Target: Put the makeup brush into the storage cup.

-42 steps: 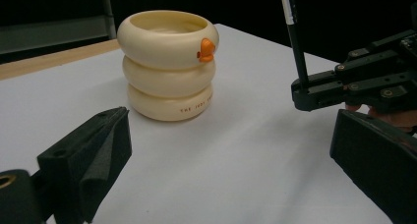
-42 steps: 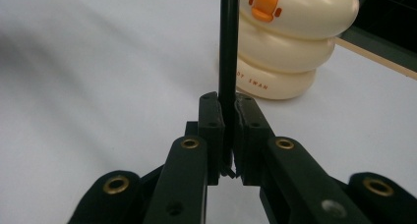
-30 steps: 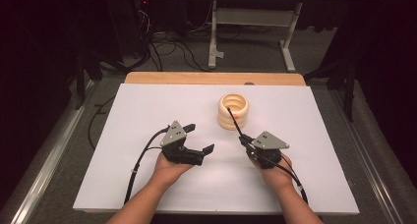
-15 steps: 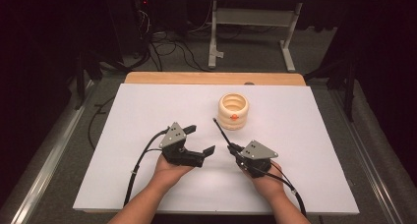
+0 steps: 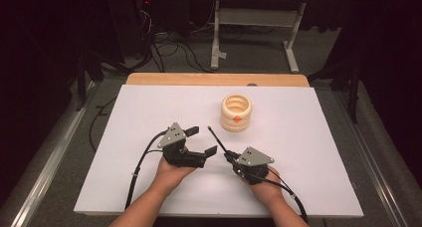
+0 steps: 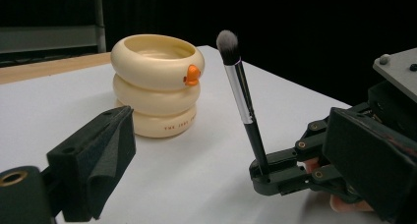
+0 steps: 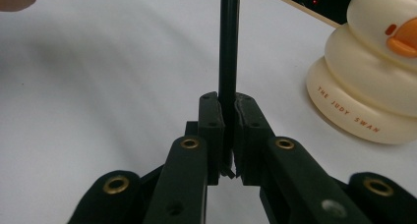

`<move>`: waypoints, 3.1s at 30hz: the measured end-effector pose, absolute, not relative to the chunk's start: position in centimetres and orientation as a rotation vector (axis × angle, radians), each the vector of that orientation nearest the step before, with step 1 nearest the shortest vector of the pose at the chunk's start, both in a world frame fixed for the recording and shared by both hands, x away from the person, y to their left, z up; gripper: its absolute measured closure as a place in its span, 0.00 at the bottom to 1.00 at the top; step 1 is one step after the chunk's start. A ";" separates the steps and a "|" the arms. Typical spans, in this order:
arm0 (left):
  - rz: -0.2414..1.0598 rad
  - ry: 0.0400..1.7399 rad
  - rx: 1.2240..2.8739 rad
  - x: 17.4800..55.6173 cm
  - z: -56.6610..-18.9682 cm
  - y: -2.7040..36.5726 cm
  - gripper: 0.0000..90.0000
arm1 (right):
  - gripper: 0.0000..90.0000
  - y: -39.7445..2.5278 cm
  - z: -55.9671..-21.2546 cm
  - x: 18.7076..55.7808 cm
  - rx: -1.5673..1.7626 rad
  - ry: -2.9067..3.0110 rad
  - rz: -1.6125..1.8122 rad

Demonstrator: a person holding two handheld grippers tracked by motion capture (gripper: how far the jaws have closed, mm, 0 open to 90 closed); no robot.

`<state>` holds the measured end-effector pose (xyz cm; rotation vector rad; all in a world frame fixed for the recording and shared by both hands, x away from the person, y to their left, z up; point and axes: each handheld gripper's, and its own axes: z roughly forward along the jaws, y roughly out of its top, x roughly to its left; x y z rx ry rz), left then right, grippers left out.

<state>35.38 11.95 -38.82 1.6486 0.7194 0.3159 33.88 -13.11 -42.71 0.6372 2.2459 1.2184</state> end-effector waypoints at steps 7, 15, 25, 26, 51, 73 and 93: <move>0.303 0.729 1.647 35.5 -38.9 11.8 0.15 | 0.95 -12.9 -42.6 33.7 0.635 2.255 1.230; 0.268 0.725 1.620 35.5 -39.2 11.9 0.31 | 0.95 -12.5 -42.6 33.4 0.627 2.255 1.250; 0.217 0.699 1.592 35.5 -39.3 12.3 0.62 | 0.95 -12.4 -42.6 33.4 0.621 2.258 1.251; 0.216 0.695 1.595 35.5 -39.3 12.2 0.63 | 0.95 -12.4 -42.6 33.4 0.618 2.259 1.249; 0.139 0.658 1.560 35.6 -39.8 12.5 0.91 | 0.95 -12.1 -43.0 33.5 0.605 2.269 1.231; 0.147 0.638 1.574 35.5 -40.0 12.1 0.92 | 0.74 -11.9 -42.9 33.6 0.621 2.262 1.262; 0.155 0.614 1.611 35.0 -40.4 11.2 0.92 | 0.80 -11.7 -41.0 32.8 0.597 2.180 1.382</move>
